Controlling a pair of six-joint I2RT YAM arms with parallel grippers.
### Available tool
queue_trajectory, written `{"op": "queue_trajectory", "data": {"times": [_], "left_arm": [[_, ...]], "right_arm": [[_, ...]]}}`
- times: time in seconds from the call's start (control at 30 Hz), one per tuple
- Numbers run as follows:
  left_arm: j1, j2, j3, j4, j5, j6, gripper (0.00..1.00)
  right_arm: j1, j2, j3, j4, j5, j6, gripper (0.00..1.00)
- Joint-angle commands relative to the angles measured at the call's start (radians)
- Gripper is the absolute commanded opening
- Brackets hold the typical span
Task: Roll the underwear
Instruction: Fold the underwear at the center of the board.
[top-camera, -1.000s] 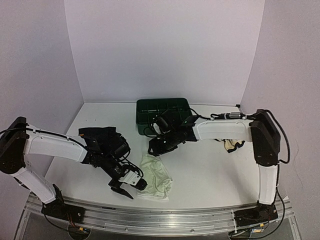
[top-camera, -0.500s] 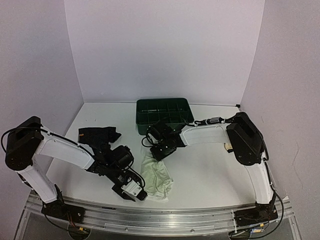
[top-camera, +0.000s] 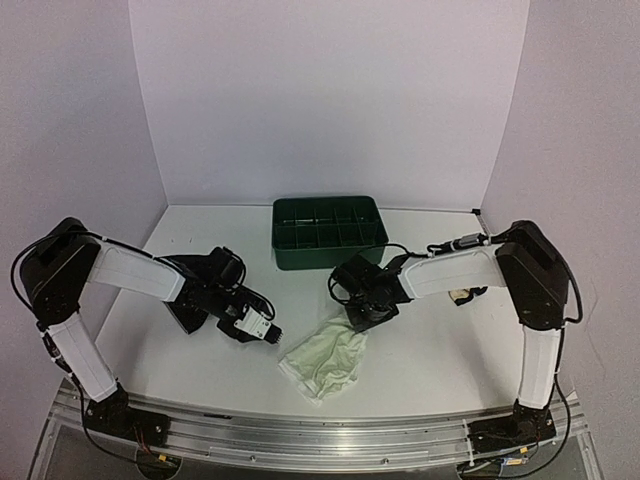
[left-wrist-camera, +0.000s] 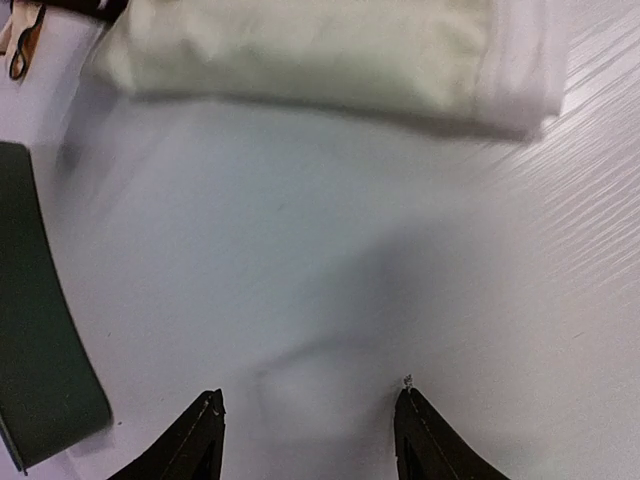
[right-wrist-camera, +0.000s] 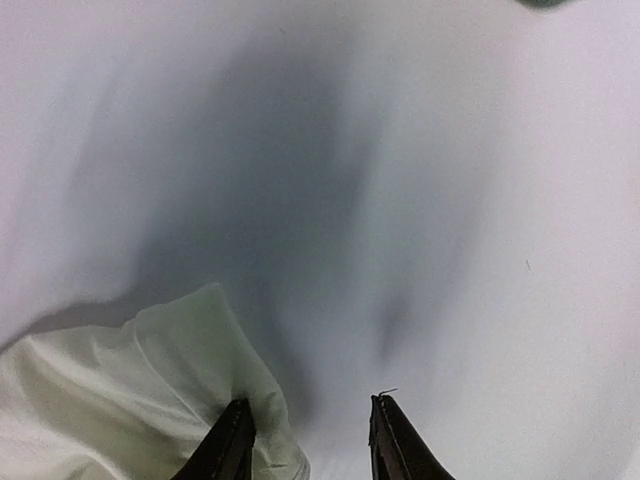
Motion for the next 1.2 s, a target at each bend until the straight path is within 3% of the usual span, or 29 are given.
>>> {"op": "queue_trajectory", "data": {"times": [0.0, 0.1, 0.23, 0.43, 0.53, 0.63, 0.87, 1.17], "left_arm": [[0.061, 0.097, 0.116, -0.015, -0.093, 0.059, 0.58], [0.054, 0.076, 0.167, -0.076, -0.043, 0.062, 0.59], [-0.024, 0.018, 0.196, -0.219, 0.055, -0.002, 0.62], [-0.186, -0.022, 0.132, -0.22, 0.133, -0.07, 0.63], [-0.249, 0.018, 0.138, -0.186, 0.148, -0.082, 0.62], [-0.277, 0.059, 0.144, -0.153, 0.151, -0.067, 0.53], [-0.262, 0.149, 0.124, -0.044, 0.039, -0.013, 0.33], [-0.132, 0.249, 0.189, 0.014, -0.03, 0.108, 0.31]], "right_arm": [[-0.001, -0.123, -0.094, -0.186, 0.012, 0.207, 0.37], [0.0, -0.206, -0.156, -0.24, -0.049, 0.297, 0.38], [0.007, -0.336, -0.205, -0.288, -0.105, 0.3, 0.39], [0.006, -0.393, -0.106, -0.324, -0.172, 0.105, 0.4], [0.007, -0.334, -0.041, -0.295, -0.269, 0.038, 0.34], [0.005, -0.267, -0.021, -0.241, -0.341, 0.019, 0.22], [-0.011, -0.161, -0.067, -0.1, -0.429, 0.077, 0.09], [-0.061, -0.09, -0.091, 0.017, -0.412, 0.184, 0.07]]}}
